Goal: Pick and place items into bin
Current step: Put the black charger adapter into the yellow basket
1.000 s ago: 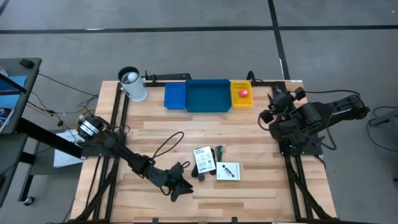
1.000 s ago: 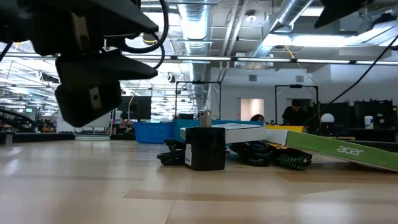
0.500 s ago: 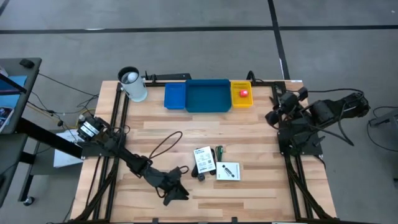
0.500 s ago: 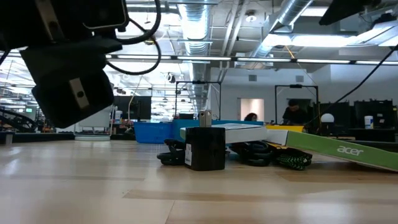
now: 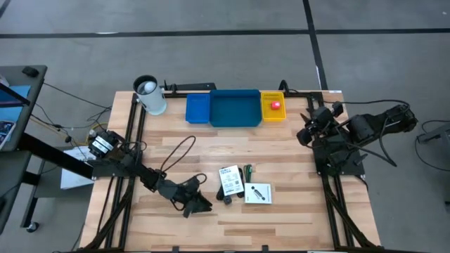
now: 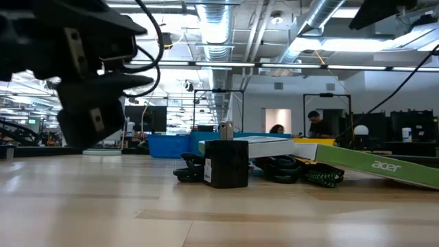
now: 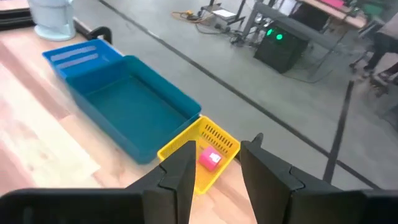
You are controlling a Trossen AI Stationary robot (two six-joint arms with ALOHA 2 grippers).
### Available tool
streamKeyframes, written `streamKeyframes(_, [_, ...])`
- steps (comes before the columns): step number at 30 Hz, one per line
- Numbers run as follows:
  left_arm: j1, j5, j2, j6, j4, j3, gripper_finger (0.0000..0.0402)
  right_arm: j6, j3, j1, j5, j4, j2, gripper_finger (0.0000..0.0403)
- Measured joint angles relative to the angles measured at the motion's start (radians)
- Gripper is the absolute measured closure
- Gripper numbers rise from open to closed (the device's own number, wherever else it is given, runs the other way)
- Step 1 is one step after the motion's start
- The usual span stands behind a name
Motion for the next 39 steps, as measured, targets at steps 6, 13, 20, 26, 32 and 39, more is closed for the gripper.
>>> streamKeyframes(6, [0.063,0.035,0.000,0.029,-0.005,-0.005,0.0202,-0.065,0.000,0.002,-0.005,-0.007,0.002,0.0283])
streamKeyframes(13, [0.083,0.087,0.000,0.068,-0.088,-0.002,0.0196,-0.173,0.000,0.002,-0.005,-0.029,0.002,0.0283])
streamKeyframes(20, [0.035,0.171,0.000,0.063,-0.480,0.167,0.0196,-0.197,0.000,0.002,-0.005,-0.092,0.001,0.0283])
streamKeyframes(26, [-0.005,0.047,0.000,0.172,-0.997,0.411,0.0196,-0.266,0.000,0.002,-0.005,-0.092,0.001,0.0283])
streamKeyframes(32, [-0.044,-0.293,0.006,0.210,-1.160,0.539,0.0196,-0.296,0.000,0.002,-0.005,-0.092,0.001,0.0283])
streamKeyframes(39, [-0.058,-0.317,0.018,0.158,-1.133,0.539,0.0196,-0.298,0.000,0.002,-0.005,-0.092,0.001,0.0283])
